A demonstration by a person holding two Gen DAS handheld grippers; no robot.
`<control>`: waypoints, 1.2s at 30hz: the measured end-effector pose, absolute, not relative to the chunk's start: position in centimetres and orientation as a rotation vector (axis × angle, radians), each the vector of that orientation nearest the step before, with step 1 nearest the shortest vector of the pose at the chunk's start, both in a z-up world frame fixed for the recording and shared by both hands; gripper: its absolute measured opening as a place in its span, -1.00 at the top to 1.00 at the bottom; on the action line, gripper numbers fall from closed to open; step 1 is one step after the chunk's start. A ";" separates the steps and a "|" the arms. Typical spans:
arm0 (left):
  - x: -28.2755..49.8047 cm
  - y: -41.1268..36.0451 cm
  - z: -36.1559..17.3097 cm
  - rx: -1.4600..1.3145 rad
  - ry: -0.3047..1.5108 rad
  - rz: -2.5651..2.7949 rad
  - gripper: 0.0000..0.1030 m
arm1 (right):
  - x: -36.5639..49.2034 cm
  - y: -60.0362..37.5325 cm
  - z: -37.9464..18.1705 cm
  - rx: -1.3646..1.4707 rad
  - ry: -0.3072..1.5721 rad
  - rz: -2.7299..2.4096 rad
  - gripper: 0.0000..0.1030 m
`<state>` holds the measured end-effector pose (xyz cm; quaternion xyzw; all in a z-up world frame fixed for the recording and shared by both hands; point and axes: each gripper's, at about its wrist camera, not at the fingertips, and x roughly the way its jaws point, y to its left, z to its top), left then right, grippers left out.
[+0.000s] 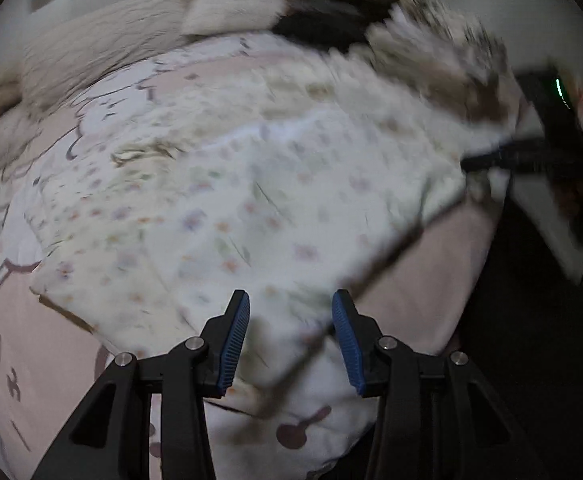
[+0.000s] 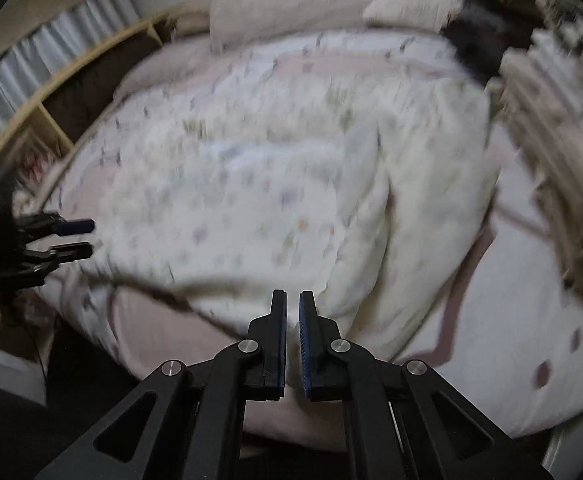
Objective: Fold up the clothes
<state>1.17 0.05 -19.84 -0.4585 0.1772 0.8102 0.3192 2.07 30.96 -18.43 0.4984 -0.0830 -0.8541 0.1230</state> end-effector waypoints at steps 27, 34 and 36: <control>6.9 3.0 -24.9 -0.719 1.508 1.985 0.11 | 10.7 20.5 -21.3 0.876 1.539 -2.140 0.10; 3.4 2.5 -24.2 -0.890 1.362 2.029 0.81 | 10.1 21.6 -25.2 0.839 1.839 -1.897 0.55; 3.0 2.4 -23.6 -0.948 1.275 2.029 0.81 | 9.8 22.4 -24.9 0.845 1.859 -1.872 0.61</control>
